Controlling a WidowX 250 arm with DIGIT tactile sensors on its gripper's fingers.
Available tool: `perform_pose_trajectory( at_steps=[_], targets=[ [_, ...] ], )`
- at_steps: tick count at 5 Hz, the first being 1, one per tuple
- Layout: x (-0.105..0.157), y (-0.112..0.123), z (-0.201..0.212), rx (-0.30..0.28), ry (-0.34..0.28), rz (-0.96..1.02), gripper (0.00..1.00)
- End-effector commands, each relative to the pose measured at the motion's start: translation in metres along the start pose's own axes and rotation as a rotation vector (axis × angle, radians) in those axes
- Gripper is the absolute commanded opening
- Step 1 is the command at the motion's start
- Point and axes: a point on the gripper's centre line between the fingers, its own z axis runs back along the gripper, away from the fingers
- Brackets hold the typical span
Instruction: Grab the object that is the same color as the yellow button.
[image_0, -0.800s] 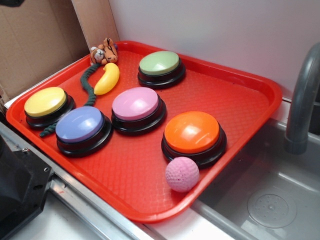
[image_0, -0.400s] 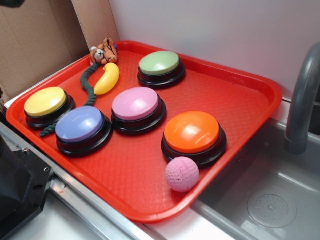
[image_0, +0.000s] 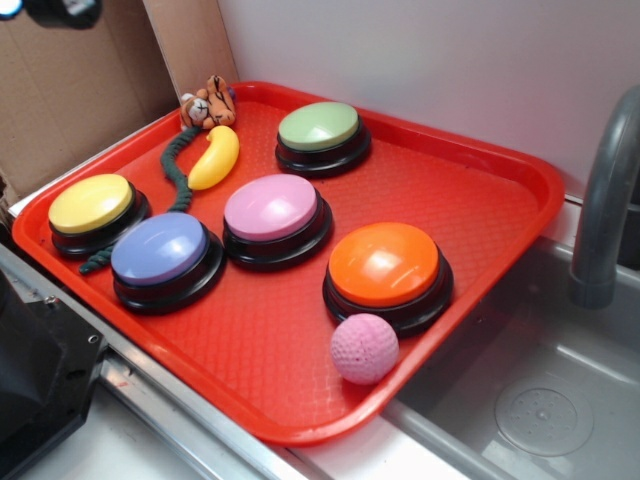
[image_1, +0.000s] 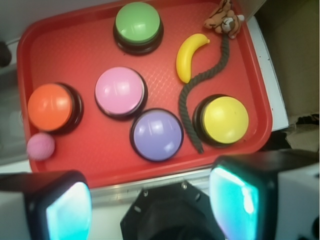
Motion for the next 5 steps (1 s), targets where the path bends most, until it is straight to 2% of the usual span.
perform_pose_trajectory(
  at_steps=[1,2,3,4,5],
  targets=[
    [0.049,0.043,-0.039,-0.026,-0.052,0.188,1.0],
    [0.069,0.056,-0.071,0.024,-0.069,0.215,1.0],
    [0.078,0.064,-0.098,0.061,-0.09,0.227,1.0],
    [0.094,0.076,-0.139,0.016,-0.112,0.229,1.0],
    [0.102,0.084,-0.164,-0.025,-0.144,0.225,1.0]
  ],
)
